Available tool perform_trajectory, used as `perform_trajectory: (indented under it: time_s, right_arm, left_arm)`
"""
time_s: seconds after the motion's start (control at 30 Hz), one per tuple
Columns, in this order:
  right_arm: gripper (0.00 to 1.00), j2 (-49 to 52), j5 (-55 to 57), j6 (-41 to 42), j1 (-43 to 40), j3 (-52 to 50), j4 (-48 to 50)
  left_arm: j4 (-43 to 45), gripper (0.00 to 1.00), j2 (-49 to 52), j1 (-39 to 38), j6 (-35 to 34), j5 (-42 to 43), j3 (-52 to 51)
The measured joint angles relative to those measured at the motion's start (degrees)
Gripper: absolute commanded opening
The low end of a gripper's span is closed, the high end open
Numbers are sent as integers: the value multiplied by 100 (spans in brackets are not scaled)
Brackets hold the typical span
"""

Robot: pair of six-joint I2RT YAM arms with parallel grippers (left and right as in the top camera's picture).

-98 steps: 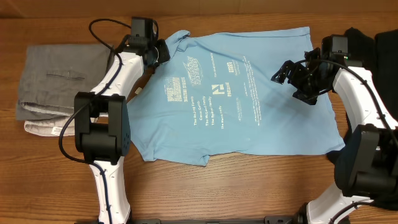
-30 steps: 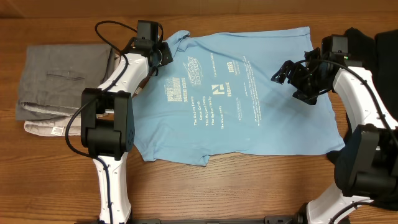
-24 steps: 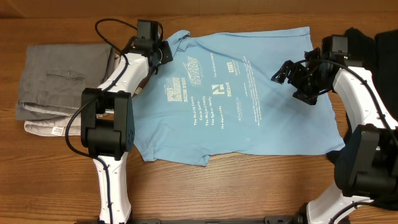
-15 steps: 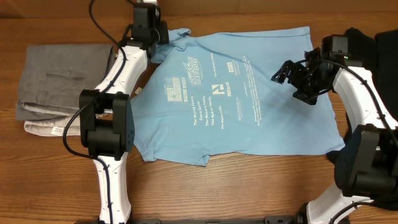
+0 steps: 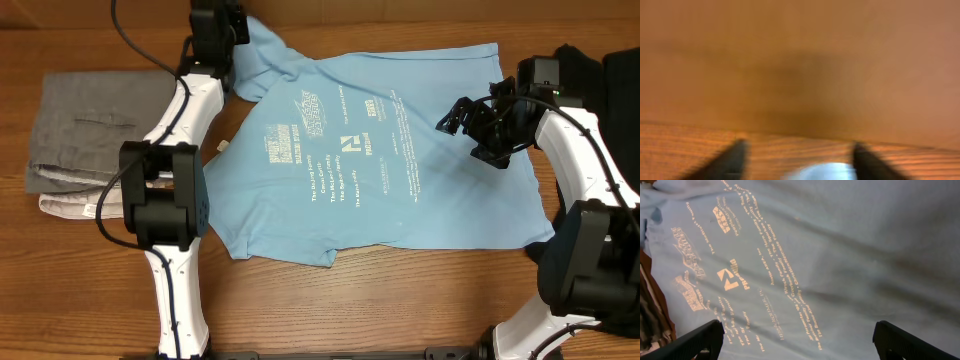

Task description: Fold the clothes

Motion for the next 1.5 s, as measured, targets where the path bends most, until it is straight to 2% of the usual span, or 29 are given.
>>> perform_trajectory:
  time_s: [0.2, 0.23, 0.3, 0.37, 0.4, 0.53, 0.7, 1.07, 1.5]
  right_arm:
    - [100, 0, 0, -2, 0, 0, 0]
    - [100, 0, -2, 0, 0, 0, 2]
    - [100, 0, 0, 0, 0, 0, -2]
    - [100, 0, -2, 0, 0, 0, 2]
    - [100, 0, 0, 0, 2, 0, -2]
    - [100, 0, -2, 2, 0, 0, -2]
    - [100, 0, 0, -2, 2, 0, 0]
    - [100, 0, 0, 2, 0, 0, 0]
    - [100, 0, 0, 0, 0, 0, 2]
  left_arm:
    - [-584, 100, 170, 94, 131, -2, 46]
    - [-850, 91, 138, 92, 131, -2, 87]
    - [-1438, 56, 0, 81, 83, -2, 129]
    - [-2203, 16, -258, 52, -118, 24, 142]
    - [-2531, 4, -404, 44, -219, 50, 146]
    - [-3644, 4, -951, 4, -717, 308, 245]
    - [-4192, 4, -1012, -37, -1217, 758, 376]
    - [-4144, 4, 127, -184, -1574, 1362, 363]
    - [-4019, 4, 404, -210, -1703, 1224, 376]
